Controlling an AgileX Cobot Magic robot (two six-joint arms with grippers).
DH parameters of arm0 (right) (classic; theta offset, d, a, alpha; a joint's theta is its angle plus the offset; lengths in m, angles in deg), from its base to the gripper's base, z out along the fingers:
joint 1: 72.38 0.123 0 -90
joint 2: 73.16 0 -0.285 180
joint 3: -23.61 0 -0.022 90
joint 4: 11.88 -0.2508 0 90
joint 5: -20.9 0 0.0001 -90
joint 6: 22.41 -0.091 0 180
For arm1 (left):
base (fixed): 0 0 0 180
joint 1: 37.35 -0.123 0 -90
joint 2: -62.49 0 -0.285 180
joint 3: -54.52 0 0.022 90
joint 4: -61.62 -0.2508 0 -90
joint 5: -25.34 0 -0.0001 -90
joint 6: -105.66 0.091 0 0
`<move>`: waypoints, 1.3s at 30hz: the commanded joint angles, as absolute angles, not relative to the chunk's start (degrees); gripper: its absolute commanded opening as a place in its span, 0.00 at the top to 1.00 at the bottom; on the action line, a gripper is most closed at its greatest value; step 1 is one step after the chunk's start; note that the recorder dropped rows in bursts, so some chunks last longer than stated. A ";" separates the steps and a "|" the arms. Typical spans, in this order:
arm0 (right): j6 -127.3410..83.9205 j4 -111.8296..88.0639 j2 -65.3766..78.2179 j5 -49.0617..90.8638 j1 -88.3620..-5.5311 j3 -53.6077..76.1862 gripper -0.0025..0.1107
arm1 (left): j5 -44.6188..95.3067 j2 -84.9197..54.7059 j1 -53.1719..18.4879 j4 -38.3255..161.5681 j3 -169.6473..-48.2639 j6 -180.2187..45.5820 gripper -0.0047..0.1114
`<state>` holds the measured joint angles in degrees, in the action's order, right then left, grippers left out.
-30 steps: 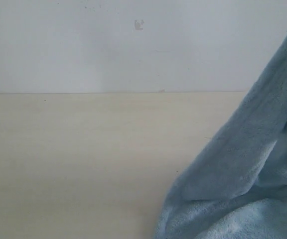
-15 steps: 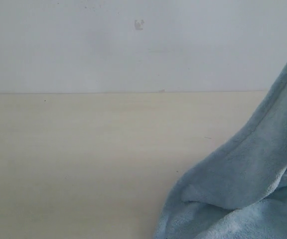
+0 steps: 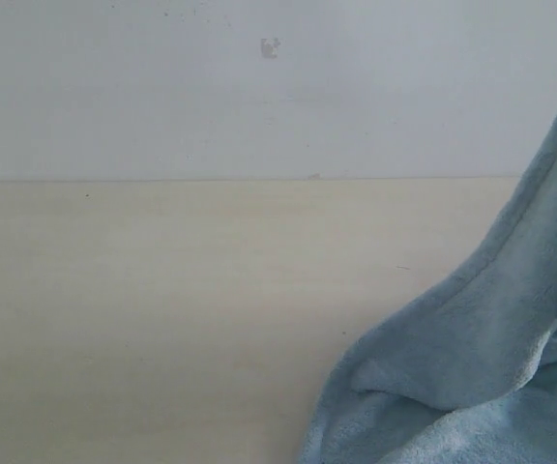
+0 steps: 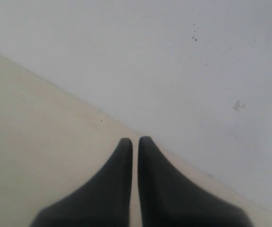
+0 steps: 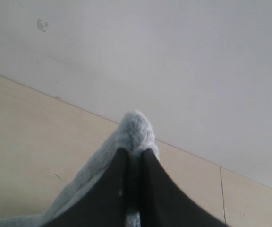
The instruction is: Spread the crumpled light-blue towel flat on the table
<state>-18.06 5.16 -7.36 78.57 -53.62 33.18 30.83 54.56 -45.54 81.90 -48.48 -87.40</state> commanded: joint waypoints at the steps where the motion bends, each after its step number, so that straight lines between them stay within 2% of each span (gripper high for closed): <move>1: -17.60 4.97 -7.54 78.42 -53.55 33.04 0.98 | 32.86 54.71 -45.32 92.38 -48.26 -88.52 0.92; 4: -17.60 4.97 -7.54 78.52 -53.55 33.04 0.98 | 41.35 54.71 -45.32 105.72 -48.26 -85.88 0.92; 10: -17.60 4.56 -7.54 78.52 -53.55 33.04 0.98 | 54.90 54.71 -45.32 140.68 -51.84 -46.90 0.92; 19: -17.15 3.69 -7.54 78.99 -53.55 33.04 0.98 | 63.06 47.54 -43.30 134.02 -60.78 -43.17 0.92; 25: -16.45 3.69 -7.54 78.99 -53.55 33.04 0.98 | 69.38 37.00 -43.30 116.45 -73.64 -44.96 0.92; 29: -16.27 3.69 -7.54 78.99 -53.55 33.04 0.98 | 70.96 28.55 -42.65 113.36 -76.01 -42.58 0.92; 32: -15.98 3.69 -7.54 78.99 -53.55 33.04 0.98 | 72.63 22.36 -40.52 117.73 -75.81 -36.87 0.84; 36: -15.81 3.69 -7.54 78.99 -53.55 33.04 0.98 | 72.09 13.26 -38.26 124.43 -75.81 -30.18 0.68; 39: -15.81 3.69 -7.54 78.99 -53.55 33.04 0.98 | 71.46 6.81 -36.95 128.88 -75.81 -24.41 0.65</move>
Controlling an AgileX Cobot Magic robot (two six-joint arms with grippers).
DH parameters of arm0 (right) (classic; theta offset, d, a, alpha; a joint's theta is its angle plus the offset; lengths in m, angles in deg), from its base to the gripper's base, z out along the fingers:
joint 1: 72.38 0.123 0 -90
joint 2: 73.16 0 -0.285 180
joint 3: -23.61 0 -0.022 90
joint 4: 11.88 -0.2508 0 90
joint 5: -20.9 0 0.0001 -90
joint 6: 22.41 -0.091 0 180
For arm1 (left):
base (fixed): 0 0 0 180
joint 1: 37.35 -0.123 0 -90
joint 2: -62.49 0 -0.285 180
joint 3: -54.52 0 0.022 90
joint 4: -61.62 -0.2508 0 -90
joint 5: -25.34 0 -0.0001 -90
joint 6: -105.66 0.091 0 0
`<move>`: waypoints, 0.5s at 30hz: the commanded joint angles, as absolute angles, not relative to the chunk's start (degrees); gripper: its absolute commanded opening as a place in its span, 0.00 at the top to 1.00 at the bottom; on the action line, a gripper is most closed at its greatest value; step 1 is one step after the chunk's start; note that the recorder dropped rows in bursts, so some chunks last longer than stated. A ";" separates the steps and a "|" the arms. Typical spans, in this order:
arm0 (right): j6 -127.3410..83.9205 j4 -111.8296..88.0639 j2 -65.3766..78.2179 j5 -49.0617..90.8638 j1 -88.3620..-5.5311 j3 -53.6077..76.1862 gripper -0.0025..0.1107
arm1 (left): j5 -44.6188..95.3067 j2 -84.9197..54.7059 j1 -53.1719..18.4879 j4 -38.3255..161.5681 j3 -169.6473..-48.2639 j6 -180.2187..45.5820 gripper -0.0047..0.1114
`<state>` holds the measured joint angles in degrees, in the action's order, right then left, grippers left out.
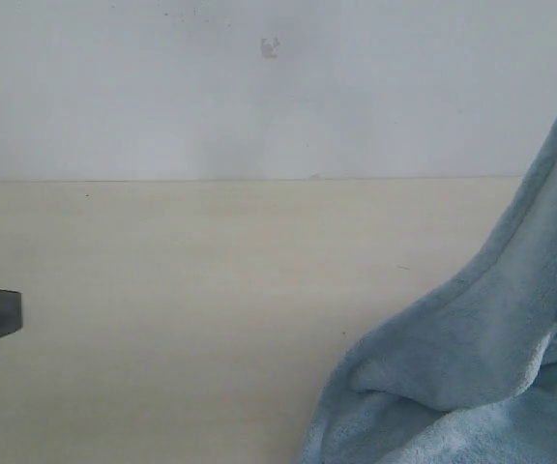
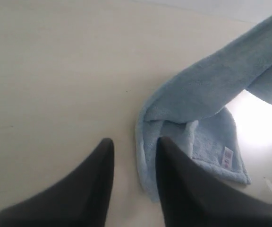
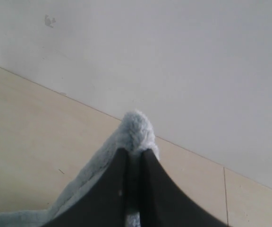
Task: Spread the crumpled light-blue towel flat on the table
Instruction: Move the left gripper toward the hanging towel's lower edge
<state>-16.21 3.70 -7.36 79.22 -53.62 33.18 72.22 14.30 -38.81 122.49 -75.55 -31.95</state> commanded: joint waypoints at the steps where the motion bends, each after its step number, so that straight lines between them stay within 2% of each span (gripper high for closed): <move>1: -15.81 3.69 -7.54 78.99 -53.55 33.04 0.98 | 71.46 4.84 -36.53 130.22 -75.81 -23.21 0.65; 9: -15.49 3.69 -7.54 78.99 -53.55 33.04 0.98 | 70.67 -14.54 -28.12 144.96 -75.81 -4.16 0.64; 15: -15.38 3.69 -7.54 79.23 -53.55 33.04 0.98 | 69.73 -27.20 -22.16 158.33 -75.91 8.91 0.53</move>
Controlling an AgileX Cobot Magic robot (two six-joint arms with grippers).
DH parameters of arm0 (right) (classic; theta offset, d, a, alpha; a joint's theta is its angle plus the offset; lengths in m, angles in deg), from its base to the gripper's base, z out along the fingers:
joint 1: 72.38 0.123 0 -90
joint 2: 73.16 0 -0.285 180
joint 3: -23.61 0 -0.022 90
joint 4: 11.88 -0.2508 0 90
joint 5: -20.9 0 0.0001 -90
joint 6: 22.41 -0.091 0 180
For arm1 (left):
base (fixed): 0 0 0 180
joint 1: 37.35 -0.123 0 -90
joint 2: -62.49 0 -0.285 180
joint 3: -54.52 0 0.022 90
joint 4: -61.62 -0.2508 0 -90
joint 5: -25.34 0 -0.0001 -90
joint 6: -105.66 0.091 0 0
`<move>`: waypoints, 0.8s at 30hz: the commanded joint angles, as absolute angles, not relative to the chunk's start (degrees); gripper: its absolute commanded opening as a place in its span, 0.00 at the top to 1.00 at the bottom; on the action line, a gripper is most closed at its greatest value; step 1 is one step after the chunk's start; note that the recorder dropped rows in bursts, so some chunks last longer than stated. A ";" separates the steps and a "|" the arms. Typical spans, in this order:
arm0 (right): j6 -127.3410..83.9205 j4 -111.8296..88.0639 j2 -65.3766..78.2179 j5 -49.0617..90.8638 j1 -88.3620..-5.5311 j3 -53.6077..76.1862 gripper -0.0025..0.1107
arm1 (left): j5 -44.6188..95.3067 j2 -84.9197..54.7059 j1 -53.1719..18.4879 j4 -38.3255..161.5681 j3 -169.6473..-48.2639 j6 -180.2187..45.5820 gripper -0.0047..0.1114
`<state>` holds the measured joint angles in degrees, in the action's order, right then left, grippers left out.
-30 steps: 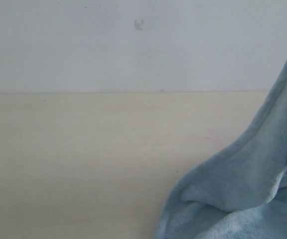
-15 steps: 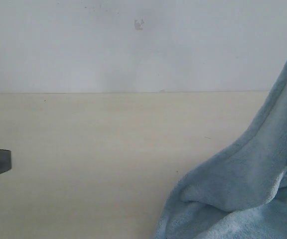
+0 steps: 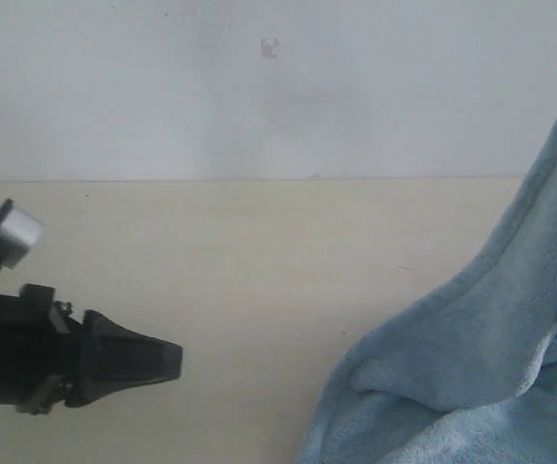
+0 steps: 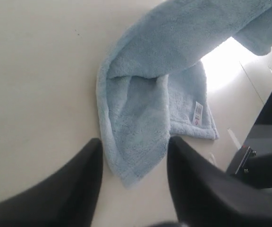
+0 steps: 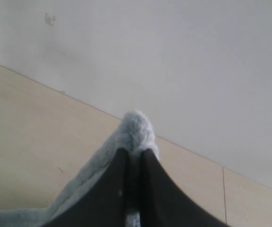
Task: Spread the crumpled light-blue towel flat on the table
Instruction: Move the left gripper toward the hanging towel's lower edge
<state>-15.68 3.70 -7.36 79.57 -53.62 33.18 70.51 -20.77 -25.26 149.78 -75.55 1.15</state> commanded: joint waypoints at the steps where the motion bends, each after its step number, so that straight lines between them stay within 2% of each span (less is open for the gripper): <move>1: -15.38 3.69 -7.54 79.23 -53.55 33.04 0.98 | 69.85 -29.14 -21.39 160.48 -75.91 10.69 0.51; 11: -15.27 3.69 -7.54 79.34 -53.55 33.04 0.98 | 71.32 -41.85 -15.41 161.57 -80.57 17.34 0.48; 18: -15.27 3.69 -7.54 79.44 -53.55 33.04 0.98 | 71.34 -49.51 -15.01 161.57 -85.84 18.42 0.48; 24: -15.27 3.69 -7.54 79.44 -53.55 33.04 0.98 | 67.33 -55.32 -8.75 161.57 -89.20 18.42 0.48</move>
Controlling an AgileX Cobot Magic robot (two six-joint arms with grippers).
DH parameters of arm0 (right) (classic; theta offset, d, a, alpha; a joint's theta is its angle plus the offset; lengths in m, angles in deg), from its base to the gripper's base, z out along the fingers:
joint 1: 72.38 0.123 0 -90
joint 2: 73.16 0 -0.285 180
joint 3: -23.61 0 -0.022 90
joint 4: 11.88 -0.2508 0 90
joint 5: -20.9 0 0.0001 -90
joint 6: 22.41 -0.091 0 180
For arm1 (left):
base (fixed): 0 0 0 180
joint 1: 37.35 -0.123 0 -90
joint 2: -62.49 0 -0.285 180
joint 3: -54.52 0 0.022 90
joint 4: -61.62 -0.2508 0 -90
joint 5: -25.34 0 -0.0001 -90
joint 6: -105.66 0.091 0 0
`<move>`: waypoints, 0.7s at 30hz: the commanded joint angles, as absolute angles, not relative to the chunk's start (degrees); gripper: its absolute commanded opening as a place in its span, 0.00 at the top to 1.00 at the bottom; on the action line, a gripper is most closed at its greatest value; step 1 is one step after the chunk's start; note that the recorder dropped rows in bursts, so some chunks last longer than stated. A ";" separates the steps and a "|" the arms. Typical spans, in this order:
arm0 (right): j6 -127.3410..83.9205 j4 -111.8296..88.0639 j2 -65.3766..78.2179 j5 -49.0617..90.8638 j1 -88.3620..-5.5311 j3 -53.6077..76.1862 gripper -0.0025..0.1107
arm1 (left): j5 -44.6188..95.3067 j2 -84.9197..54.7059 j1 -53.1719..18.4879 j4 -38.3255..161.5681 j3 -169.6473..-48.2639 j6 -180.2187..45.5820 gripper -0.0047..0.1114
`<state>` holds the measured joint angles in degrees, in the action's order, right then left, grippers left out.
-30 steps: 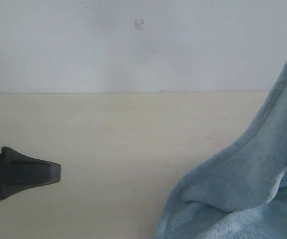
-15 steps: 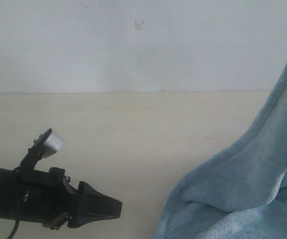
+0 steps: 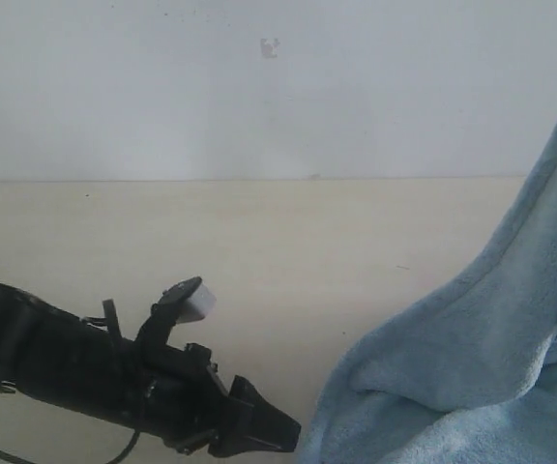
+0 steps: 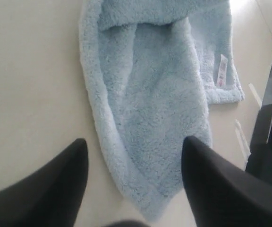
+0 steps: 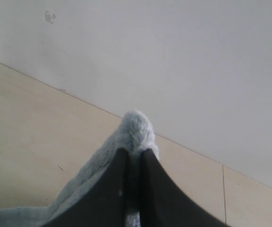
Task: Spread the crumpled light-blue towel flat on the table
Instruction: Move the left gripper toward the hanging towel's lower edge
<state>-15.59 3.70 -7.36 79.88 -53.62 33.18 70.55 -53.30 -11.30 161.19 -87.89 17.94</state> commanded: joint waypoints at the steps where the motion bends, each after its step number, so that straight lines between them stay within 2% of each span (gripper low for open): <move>1: -15.27 3.69 -7.54 79.55 -53.55 33.04 0.98 | 66.79 -55.97 -8.52 161.57 -89.62 18.52 0.48; 15: -15.27 3.69 -7.54 79.66 -53.55 33.04 0.98 | 67.34 -58.35 -8.40 161.57 -89.60 15.58 0.48; 21: -15.01 3.69 -7.54 78.12 -53.55 29.23 0.98 | 67.19 -57.51 -8.40 161.57 -89.70 13.55 0.48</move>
